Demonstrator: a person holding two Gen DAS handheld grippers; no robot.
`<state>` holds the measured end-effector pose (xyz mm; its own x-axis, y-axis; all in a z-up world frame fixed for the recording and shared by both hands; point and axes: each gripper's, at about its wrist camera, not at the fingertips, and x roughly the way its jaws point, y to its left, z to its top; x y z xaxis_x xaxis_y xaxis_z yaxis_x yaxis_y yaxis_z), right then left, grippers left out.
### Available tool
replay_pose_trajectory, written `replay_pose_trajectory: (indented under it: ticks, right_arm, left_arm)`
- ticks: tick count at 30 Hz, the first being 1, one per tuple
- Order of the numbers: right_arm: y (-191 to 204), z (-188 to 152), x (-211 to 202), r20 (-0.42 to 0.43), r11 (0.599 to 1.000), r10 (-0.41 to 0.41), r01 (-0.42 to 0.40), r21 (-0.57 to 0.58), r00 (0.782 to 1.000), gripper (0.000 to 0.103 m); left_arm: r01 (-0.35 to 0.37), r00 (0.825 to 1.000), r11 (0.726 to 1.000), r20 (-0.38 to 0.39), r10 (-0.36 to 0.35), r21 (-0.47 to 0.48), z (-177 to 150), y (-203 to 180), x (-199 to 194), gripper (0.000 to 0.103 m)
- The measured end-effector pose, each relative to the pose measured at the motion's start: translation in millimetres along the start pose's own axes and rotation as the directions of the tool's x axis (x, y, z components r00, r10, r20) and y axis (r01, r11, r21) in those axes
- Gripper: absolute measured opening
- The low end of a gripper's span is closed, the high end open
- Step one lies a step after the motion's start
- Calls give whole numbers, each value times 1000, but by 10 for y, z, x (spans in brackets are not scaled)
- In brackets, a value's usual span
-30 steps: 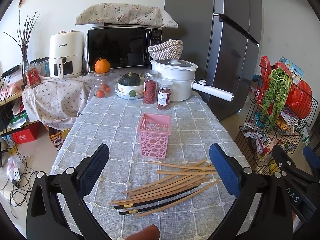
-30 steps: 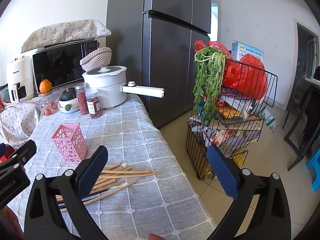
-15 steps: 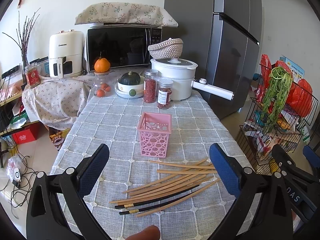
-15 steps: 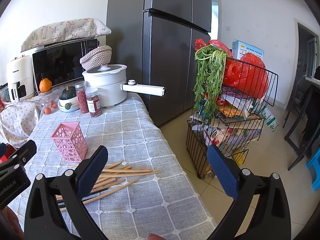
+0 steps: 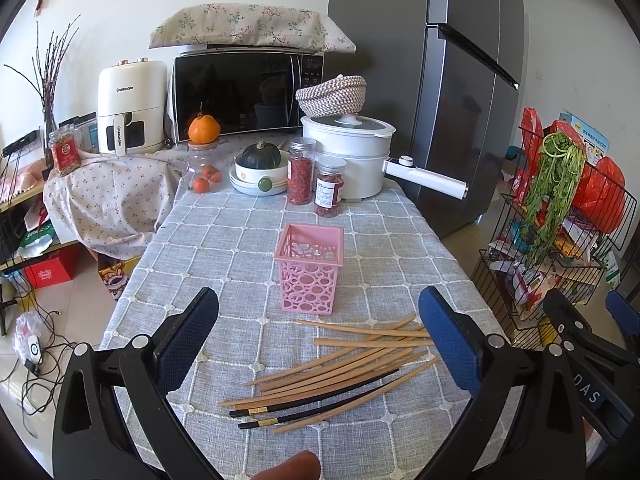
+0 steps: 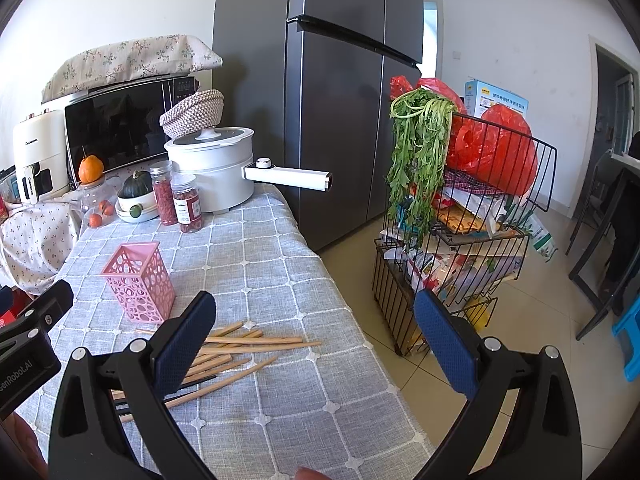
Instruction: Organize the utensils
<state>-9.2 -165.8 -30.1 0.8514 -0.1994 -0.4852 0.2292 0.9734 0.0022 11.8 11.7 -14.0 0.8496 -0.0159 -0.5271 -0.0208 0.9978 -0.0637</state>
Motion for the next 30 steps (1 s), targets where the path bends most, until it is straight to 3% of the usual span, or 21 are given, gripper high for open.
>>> replay_pose_trajectory:
  ticks: [23,30]
  right_arm:
    - [3,-1,8,-4,1000,1,-1,0,1000,97]
    - [-73,-62,67,-34,1000,-11,11,24,999,97]
  left_arm:
    - [0,1000,1000,-8,0,4,-41,16,33,96]
    - [12,998,1000,-64,-10,29,-63,-20,169,96]
